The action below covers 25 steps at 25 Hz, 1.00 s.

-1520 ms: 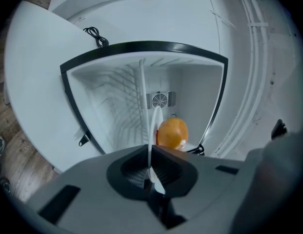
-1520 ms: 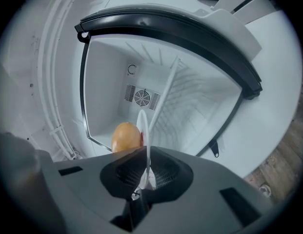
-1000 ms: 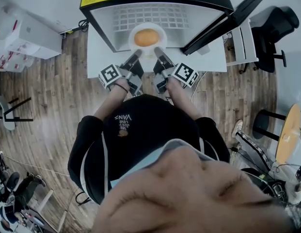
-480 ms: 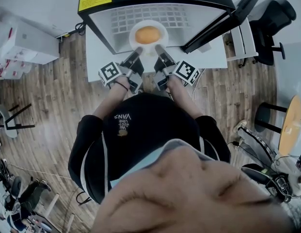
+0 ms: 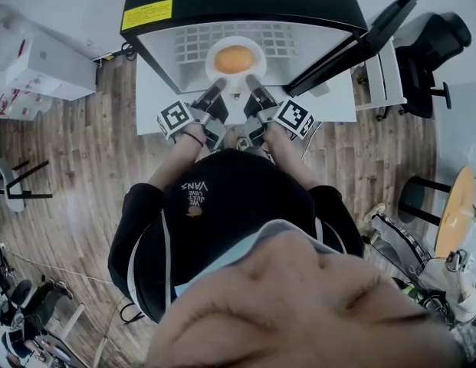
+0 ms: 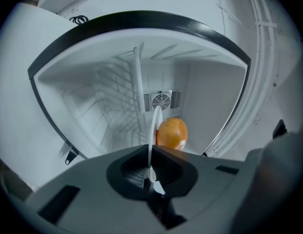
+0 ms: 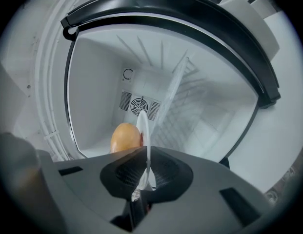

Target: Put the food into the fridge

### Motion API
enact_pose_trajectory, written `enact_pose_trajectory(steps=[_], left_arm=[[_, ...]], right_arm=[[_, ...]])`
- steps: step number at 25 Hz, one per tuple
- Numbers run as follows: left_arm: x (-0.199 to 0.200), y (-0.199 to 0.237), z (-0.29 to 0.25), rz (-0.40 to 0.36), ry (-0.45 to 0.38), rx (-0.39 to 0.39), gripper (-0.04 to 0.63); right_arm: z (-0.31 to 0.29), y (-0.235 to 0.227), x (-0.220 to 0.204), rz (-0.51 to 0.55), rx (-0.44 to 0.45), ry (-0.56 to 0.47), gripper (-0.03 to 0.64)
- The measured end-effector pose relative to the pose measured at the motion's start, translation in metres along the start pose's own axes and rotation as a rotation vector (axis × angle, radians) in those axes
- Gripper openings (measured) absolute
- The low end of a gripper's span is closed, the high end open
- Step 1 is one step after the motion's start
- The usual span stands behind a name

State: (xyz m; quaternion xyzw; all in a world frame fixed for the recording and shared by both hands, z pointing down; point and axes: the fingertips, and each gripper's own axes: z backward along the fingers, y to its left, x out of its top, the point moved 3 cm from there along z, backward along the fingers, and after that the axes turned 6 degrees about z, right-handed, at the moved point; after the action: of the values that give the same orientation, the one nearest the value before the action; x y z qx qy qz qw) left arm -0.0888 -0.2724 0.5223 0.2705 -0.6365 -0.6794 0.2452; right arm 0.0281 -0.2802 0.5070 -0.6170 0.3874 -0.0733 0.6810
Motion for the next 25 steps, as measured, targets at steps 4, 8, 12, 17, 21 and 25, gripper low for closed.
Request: enact_pose_trajectory(steps=[4, 8, 12, 17, 21, 25], left_arm=[[0.001, -0.005, -0.008, 0.01, -0.008, -0.015, 0.025], [0.004, -0.004, -0.013, 0.006, -0.012, -0.006, 0.025], [0.005, -0.002, -0.015, 0.005, -0.012, -0.002, 0.025], [0.005, -0.002, -0.018, 0.029, -0.016, 0.001, 0.025], [0.009, 0.0, -0.017, 0.032, -0.02, 0.006, 0.025], [0.01, 0.004, -0.017, 0.063, -0.026, 0.018, 0.025]], right_arm=[[-0.004, -0.001, 0.008, 0.004, 0.004, 0.007, 0.026], [-0.008, -0.003, 0.013, 0.001, 0.007, 0.011, 0.026], [-0.009, -0.006, 0.014, -0.005, 0.005, 0.015, 0.026], [-0.01, -0.01, 0.015, -0.019, 0.001, 0.018, 0.026], [-0.014, -0.01, 0.015, -0.036, 0.002, 0.019, 0.026], [-0.016, -0.01, 0.017, -0.045, 0.004, 0.016, 0.026]])
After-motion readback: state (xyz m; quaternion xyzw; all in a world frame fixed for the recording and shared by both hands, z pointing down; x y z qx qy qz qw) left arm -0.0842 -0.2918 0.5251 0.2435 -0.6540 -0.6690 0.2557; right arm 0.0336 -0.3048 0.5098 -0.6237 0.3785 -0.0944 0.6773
